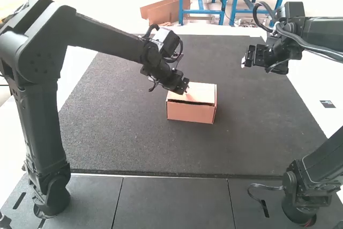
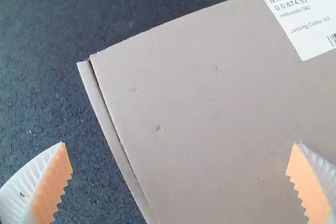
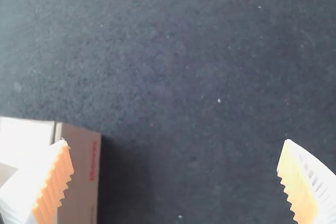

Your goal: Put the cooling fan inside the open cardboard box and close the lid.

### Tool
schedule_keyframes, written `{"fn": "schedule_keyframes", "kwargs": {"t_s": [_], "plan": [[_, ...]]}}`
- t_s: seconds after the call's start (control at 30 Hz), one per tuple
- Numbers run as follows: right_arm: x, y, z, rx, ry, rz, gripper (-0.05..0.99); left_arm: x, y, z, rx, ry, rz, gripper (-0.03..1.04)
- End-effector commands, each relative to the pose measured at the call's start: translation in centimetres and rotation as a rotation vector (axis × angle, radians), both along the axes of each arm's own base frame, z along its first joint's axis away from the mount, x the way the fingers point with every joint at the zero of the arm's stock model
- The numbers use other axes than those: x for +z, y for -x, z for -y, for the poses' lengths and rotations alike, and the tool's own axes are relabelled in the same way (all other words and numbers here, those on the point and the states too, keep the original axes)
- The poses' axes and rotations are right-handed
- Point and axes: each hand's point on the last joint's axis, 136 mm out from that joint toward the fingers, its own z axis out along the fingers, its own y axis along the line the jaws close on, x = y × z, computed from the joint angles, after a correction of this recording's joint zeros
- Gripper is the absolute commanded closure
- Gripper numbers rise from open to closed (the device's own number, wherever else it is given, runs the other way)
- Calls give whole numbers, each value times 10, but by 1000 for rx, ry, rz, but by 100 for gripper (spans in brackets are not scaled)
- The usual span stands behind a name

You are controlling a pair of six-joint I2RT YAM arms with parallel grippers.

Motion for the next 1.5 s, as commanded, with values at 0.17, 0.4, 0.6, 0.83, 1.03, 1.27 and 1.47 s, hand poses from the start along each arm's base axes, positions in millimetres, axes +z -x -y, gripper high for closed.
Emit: {"fn": "schedule_keyframes", "kwargs": {"t_s": [0.17, 0.4, 0.6, 0.83, 1.03, 1.27, 1.47], "plan": [[9, 0, -1, 16, -19, 24, 4, -25, 3, -3, 0, 9, -8, 4], [20, -4, -5, 20, -26, 53, 4, 157, -37, -11, 29, 262, 293, 4], [50, 1, -35, 143, -158, 109, 2, 188, -26, -28, 15, 305, 303, 4], [111, 6, -34, 169, -154, 334, 2, 252, -21, -79, 108, 342, 530, 4], [142, 8, -2, 63, 25, 590, 2, 275, 5, -115, 206, 413, 777, 4], [129, 51, 14, -4, 49, 758, 2, 244, 59, -144, 268, 522, 812, 5], [94, 86, 26, -28, 119, 813, 3, 209, 98, -162, 276, 528, 846, 5]]}}
